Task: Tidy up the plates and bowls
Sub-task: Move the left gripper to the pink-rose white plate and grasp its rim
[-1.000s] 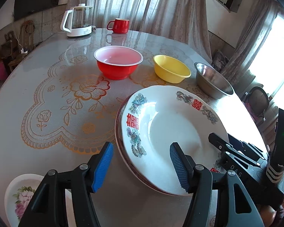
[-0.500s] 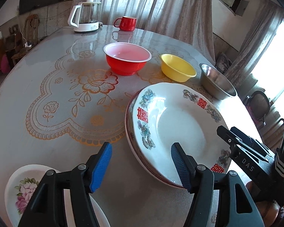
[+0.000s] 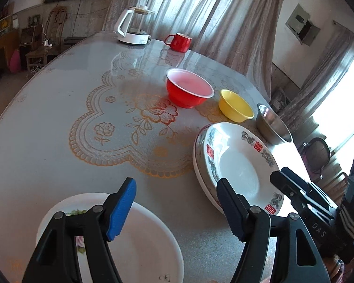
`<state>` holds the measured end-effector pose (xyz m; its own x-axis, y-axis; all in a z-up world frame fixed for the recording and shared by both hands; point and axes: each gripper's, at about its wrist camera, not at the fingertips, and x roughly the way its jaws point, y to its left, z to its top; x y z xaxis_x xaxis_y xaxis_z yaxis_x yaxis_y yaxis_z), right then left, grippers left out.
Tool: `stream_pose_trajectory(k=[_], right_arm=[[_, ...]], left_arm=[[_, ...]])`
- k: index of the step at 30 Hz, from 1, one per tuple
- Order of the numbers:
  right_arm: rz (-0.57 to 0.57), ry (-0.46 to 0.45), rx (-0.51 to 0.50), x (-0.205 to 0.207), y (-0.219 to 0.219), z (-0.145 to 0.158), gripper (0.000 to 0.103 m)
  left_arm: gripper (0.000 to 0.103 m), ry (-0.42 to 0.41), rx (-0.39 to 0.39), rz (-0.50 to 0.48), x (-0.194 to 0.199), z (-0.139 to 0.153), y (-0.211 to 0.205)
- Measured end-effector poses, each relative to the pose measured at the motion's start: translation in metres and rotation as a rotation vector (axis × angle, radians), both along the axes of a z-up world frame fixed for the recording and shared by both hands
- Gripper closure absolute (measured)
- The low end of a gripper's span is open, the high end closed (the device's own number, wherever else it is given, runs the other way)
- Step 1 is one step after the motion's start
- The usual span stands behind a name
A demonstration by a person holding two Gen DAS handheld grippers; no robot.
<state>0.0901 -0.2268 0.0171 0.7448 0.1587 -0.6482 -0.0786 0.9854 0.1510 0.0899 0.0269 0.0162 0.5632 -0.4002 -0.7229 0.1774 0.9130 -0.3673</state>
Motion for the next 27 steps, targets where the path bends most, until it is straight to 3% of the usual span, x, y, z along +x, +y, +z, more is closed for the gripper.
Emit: stream_pose_trajectory(k=[3,11,17,22,24,27], right_arm=[[0.125,0.004,0.035,-0.003,0.023,0.003,0.054],[0.456,0.113,0.181,-0.014,0.087,-0.014,0.054],[0.524,0.24,0.286,-0.005,0.111,-0.044,0.054],[0.508,0.294,0.308,-0.001,0.114,-0.063,0.054],[0.511,0.302,0.317,0.001,0.115,-0.067,0.054],[0.513,0.314,0.313,0.0,0.118,-0.072,0.054]], left_arm=[[0.023,-0.024,-0.026,0.05,-0.005,0.007,0.027],[0.021,-0.05,-0.032,0.156,-0.021,0.005,0.089],[0.021,-0.012,-0.03,0.183,-0.041,-0.016,0.12],[0.03,0.043,-0.071,0.168,-0.056,-0.036,0.131],[0.043,0.06,-0.085,0.145,-0.06,-0.043,0.128],[0.054,0.062,-0.078,0.12,-0.065,-0.05,0.121]])
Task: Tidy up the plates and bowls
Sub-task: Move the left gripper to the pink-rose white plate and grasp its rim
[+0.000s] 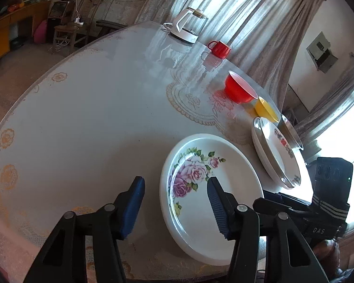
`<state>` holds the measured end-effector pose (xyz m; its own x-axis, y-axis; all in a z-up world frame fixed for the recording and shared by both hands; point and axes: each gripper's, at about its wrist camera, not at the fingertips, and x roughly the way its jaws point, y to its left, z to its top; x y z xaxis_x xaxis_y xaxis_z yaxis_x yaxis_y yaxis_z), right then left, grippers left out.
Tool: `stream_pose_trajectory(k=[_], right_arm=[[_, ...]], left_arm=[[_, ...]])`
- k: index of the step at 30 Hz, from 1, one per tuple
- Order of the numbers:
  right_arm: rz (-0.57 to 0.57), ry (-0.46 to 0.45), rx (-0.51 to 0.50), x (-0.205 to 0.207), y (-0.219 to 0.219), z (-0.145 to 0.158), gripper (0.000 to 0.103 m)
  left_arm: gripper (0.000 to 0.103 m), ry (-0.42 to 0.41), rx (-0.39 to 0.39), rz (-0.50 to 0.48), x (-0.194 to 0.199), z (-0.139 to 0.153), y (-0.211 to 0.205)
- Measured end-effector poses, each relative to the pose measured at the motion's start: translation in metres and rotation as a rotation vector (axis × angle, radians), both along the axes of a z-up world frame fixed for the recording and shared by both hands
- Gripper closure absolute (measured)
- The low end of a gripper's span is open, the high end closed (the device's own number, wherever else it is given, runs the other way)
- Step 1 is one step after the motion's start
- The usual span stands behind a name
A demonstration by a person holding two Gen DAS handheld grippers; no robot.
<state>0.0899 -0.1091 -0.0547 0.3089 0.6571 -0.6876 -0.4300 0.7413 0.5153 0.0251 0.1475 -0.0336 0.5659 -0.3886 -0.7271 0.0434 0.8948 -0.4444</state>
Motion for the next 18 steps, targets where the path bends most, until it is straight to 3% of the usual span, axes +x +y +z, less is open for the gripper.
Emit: stream_pose_trajectory(k=[5,12,16,18], right_arm=[[0.015,-0.014,-0.007,-0.003,0.003,-0.003,0.054],[0.043,-0.049,-0.037,-0.009,0.008,0.0,0.054],[0.022,-0.066,-0.068,-0.009,0.007,0.001,0.068],[0.004,-0.073,-0.086,-0.009,0.005,0.002,0.068]], left_arm=[[0.061,-0.032,0.042,-0.031,-0.008,-0.006,-0.015],[0.061,-0.064,0.045,-0.007,-0.014,-0.007,-0.02],[0.061,-0.062,0.043,0.008,-0.013,-0.006,-0.023],[0.061,-0.071,0.05,-0.002,-0.013,-0.005,-0.028]])
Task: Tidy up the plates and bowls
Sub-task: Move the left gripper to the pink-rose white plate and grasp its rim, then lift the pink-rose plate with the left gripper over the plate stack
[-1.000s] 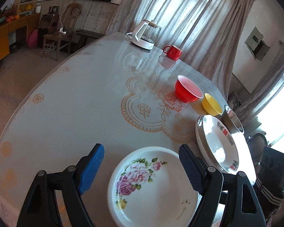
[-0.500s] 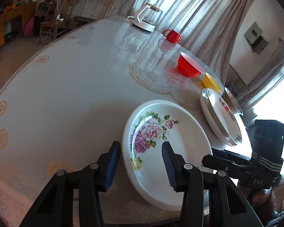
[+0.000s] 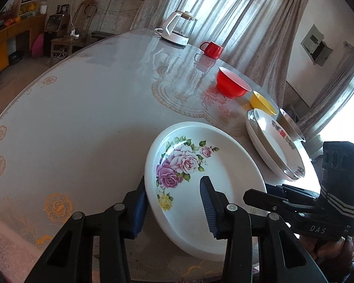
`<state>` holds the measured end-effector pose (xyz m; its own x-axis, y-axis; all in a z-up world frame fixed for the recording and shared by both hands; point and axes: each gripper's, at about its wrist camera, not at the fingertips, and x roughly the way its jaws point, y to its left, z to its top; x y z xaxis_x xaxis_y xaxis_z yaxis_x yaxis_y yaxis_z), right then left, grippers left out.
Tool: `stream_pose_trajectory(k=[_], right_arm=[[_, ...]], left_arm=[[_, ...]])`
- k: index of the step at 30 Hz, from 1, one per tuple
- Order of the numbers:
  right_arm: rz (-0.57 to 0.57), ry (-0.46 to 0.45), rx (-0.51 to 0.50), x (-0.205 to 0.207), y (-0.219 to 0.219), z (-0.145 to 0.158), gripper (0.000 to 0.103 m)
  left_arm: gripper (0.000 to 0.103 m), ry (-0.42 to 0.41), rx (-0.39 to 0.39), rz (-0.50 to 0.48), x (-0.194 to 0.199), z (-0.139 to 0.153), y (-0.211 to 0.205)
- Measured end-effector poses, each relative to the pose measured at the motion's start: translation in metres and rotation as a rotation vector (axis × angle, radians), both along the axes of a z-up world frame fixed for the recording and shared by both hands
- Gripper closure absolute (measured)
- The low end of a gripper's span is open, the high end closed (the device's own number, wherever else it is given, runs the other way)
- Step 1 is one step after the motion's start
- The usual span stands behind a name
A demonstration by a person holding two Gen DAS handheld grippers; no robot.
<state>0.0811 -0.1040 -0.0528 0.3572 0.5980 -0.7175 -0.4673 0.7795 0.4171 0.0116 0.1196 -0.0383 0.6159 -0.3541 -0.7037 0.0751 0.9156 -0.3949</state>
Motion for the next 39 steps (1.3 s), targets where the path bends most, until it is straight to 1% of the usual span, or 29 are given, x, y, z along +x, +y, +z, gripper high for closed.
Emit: stream_pose_trajectory(k=[2,5,11,14,17,22,27,32,39], right_arm=[[-0.007,-0.025,-0.032,-0.002,-0.001,0.001,0.068],[-0.028,-0.016,-0.015,-0.001,-0.009,0.005,0.068],[-0.055,-0.034,0.011,-0.001,-0.018,0.016,0.068],[-0.07,-0.045,0.004,-0.001,-0.021,0.018,0.068],[-0.096,-0.052,0.024,-0.002,-0.032,0.025,0.068],[-0.157,-0.069,0.043,-0.001,-0.05,0.036,0.068],[-0.212,-0.086,0.043,-0.004,-0.065,0.045,0.067],[-0.274,-0.101,0.055,-0.006,-0.085,0.053,0.067],[-0.386,-0.118,0.055,-0.001,-0.124,0.059,0.067]], left_arm=[[0.061,0.0,-0.023,-0.002,0.0,0.0,-0.001],[0.061,0.001,-0.084,-0.004,0.003,0.002,0.002],[0.061,0.006,-0.081,-0.011,0.008,0.007,-0.005],[0.061,-0.009,-0.071,-0.024,0.012,0.013,-0.012],[0.061,-0.03,-0.077,-0.046,0.019,0.022,-0.02],[0.055,-0.07,-0.041,-0.084,0.031,0.038,-0.047],[0.055,-0.082,-0.049,-0.114,0.048,0.049,-0.065],[0.055,-0.095,-0.03,-0.161,0.061,0.058,-0.09],[0.055,-0.08,-0.019,-0.238,0.084,0.06,-0.133]])
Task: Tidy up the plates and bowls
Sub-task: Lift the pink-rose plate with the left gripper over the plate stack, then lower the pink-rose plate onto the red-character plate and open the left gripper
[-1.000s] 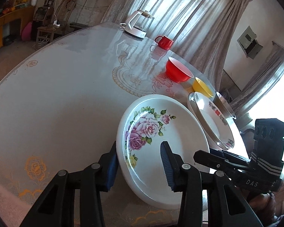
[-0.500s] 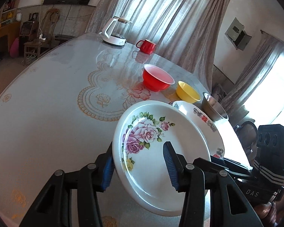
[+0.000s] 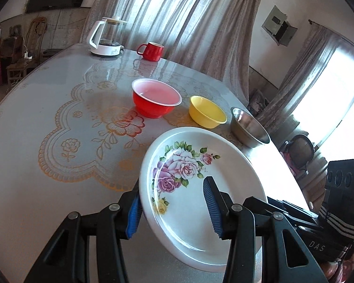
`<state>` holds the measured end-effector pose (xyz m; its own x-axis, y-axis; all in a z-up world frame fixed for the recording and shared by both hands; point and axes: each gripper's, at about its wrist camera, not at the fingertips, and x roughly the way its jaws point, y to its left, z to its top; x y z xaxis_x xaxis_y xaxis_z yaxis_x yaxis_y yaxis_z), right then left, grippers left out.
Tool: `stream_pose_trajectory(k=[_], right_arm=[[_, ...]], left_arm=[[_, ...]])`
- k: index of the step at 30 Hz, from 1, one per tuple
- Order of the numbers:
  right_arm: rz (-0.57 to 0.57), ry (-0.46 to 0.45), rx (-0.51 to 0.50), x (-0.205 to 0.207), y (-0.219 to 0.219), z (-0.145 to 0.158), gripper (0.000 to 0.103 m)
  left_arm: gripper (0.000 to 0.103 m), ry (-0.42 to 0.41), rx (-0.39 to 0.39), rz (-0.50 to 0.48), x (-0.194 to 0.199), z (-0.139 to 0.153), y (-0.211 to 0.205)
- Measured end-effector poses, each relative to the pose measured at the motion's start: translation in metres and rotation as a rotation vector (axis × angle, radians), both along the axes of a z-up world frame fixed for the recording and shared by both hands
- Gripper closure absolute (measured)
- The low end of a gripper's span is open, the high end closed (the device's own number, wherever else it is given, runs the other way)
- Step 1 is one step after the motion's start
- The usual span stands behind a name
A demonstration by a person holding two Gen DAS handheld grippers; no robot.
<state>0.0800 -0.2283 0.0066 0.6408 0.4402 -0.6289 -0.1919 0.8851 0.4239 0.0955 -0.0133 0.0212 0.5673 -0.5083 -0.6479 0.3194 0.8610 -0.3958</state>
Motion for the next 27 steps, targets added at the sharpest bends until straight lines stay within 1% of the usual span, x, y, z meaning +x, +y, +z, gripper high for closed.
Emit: stream_pose_trajectory(k=[6,8,12,16,18,21,24,27], right_arm=[[-0.086,0.001,-0.008,0.001,-0.026,0.0,0.066],[-0.117,0.011,-0.006,0.002,-0.034,-0.002,0.066],[-0.168,0.042,-0.006,0.005,-0.045,-0.009,0.066],[-0.202,0.066,-0.005,0.01,-0.049,-0.015,0.066],[-0.213,0.07,-0.025,0.01,-0.048,-0.018,0.066],[-0.22,0.074,-0.013,0.01,-0.05,-0.02,0.065],[-0.23,0.068,-0.02,0.011,-0.052,-0.02,0.062],[-0.243,0.076,-0.03,0.013,-0.052,-0.02,0.06]], left_arm=[[0.055,0.004,0.025,-0.068,0.013,0.002,-0.033],[0.055,-0.005,0.04,-0.09,0.017,0.001,-0.043],[0.055,0.014,0.046,-0.116,0.022,-0.003,-0.054],[0.054,0.063,0.059,-0.113,0.031,-0.015,-0.061],[0.054,0.066,0.071,-0.109,0.034,-0.017,-0.064],[0.054,0.067,0.065,-0.112,0.036,-0.018,-0.067],[0.049,0.055,0.073,-0.13,0.037,-0.017,-0.072],[0.049,0.059,0.09,-0.13,0.039,-0.019,-0.075]])
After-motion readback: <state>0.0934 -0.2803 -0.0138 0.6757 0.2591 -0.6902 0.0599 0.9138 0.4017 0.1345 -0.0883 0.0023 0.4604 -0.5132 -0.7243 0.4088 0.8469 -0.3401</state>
